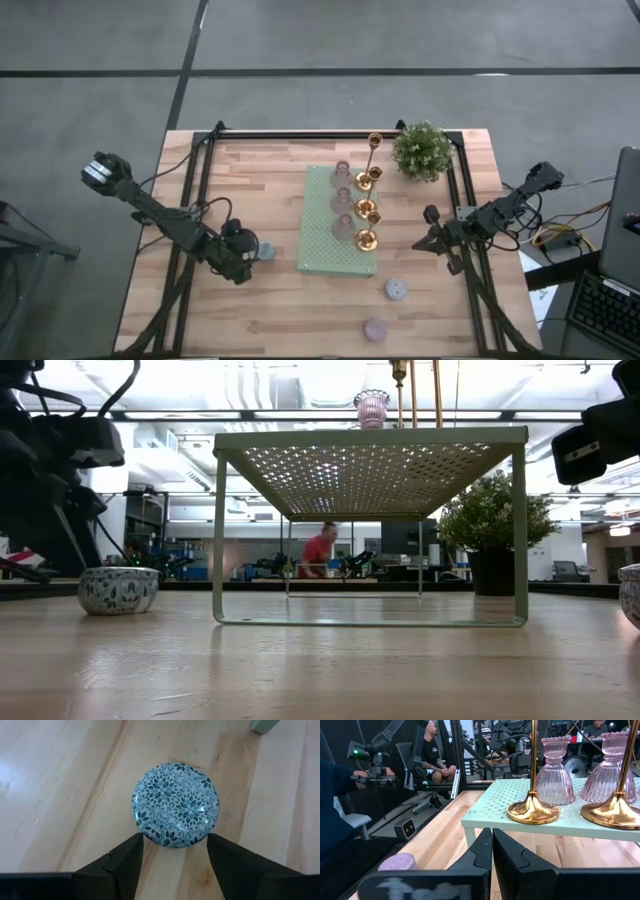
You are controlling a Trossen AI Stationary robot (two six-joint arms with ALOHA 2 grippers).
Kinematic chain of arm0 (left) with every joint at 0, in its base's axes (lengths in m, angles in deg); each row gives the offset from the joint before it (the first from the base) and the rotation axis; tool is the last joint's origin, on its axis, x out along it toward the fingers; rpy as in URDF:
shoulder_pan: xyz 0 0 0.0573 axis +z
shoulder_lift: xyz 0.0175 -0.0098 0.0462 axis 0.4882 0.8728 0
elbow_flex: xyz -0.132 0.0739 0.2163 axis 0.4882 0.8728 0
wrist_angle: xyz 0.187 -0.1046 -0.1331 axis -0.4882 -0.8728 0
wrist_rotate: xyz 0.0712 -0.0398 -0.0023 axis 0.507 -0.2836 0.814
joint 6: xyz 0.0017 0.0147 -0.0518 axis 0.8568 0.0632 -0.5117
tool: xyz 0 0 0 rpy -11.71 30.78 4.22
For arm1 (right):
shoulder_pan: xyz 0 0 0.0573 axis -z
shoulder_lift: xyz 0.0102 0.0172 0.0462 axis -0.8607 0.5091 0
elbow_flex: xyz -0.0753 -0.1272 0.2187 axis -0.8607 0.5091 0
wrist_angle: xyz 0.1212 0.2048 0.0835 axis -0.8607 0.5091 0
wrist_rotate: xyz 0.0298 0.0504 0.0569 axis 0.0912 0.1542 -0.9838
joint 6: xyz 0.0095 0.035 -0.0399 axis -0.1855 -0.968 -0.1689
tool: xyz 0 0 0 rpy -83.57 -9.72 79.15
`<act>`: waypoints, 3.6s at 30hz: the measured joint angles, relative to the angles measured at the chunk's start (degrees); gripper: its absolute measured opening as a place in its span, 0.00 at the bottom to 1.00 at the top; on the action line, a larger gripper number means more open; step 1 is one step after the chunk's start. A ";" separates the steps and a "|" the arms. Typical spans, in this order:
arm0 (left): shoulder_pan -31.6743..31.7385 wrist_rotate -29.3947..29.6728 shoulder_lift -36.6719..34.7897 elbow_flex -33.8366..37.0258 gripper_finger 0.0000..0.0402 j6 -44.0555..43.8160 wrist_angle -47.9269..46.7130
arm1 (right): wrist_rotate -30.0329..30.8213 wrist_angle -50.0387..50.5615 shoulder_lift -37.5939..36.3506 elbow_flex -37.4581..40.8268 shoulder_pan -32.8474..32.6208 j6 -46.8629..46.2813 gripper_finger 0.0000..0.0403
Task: Pick & Place candle stick holders
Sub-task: Put the blue patterned scented candle on the shelf
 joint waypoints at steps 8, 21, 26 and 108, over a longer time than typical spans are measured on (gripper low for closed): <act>0.00 2.36 0.00 0.00 0.76 0.26 1.93 | 0.02 0.02 0.00 0.00 0.02 0.00 0.02; 0.06 4.61 4.39 0.07 0.97 2.19 6.99 | 0.02 0.02 0.04 0.00 0.02 0.02 0.02; 0.28 5.36 8.07 0.09 0.97 3.35 9.14 | 0.02 0.02 0.06 0.00 0.01 0.02 0.02; 1.24 8.04 8.60 0.23 0.76 9.17 17.95 | 0.04 0.01 1.18 0.00 0.02 -0.17 0.02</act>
